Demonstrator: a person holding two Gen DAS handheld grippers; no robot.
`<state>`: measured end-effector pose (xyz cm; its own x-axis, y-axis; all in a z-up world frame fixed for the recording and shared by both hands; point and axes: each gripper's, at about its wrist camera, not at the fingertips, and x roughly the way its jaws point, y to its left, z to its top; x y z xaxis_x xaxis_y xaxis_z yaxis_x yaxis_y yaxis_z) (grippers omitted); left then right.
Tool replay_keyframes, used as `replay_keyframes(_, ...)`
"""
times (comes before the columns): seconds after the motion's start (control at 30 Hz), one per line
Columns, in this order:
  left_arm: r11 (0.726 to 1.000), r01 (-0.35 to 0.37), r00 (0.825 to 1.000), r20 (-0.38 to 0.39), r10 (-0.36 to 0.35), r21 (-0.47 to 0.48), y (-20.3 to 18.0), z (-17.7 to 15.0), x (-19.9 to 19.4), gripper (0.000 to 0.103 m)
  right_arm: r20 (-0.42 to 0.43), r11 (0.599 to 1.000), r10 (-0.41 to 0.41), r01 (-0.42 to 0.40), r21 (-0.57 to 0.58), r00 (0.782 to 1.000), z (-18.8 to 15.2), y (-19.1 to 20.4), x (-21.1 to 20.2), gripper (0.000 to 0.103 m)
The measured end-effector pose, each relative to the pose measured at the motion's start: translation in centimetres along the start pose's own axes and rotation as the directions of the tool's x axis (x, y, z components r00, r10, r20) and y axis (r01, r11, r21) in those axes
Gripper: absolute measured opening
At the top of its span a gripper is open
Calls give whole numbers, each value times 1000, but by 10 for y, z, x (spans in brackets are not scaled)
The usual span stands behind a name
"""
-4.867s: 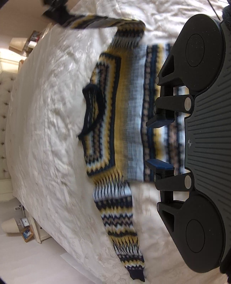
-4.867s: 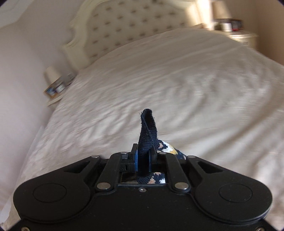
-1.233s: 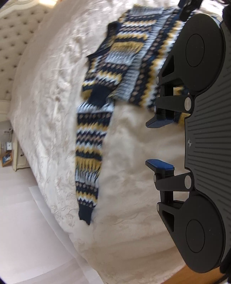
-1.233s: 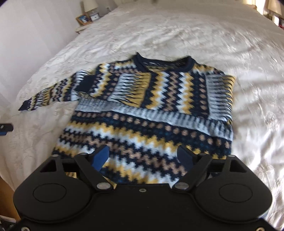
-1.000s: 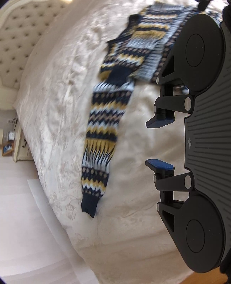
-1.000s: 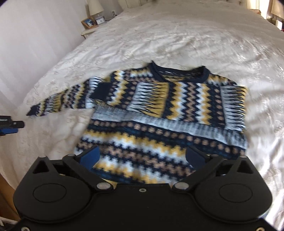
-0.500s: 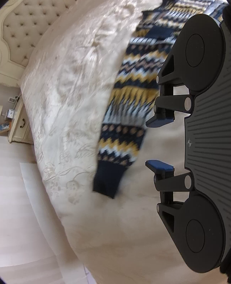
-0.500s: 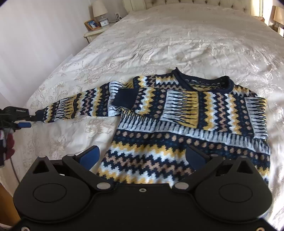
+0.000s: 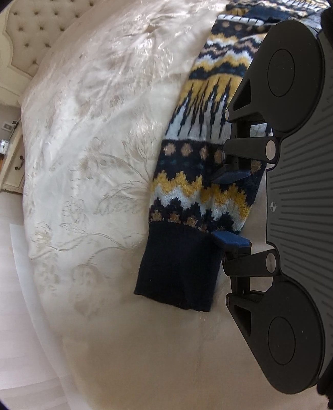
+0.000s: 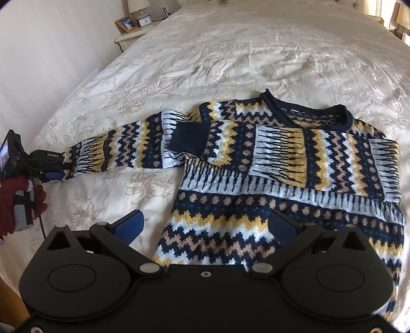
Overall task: Fold small clothes
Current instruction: 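Move the left gripper to the other sleeve's navy cuff and grasp it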
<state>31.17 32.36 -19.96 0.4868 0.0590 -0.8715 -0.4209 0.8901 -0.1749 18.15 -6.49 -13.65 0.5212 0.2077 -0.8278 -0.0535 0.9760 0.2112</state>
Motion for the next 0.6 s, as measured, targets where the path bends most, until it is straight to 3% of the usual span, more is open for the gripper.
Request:
replay_keyframes(0.13, 999, 33, 999, 28, -33, -11, 5, -7, 10, 47, -22, 1000, 16, -16, -3, 1000, 7, 3, 12, 102)
replay_keyframes(0.3, 993, 116, 990, 90, -112, -39, 8, -17, 11, 72, -47, 997, 73, -72, 29, 996, 13, 3, 21, 102)
replay_keyframes(0.43, 994, 100, 990, 103, -96, -34, 4, -21, 9, 72, -71, 997, 76, -75, 16, 995, 13, 7, 27, 102)
replay_keyframes(0.6, 998, 25, 996, 90, -20, -54, -1, -29, -10, 66, -78, 997, 80, -79, 11, 994, 16, 9, 29, 102)
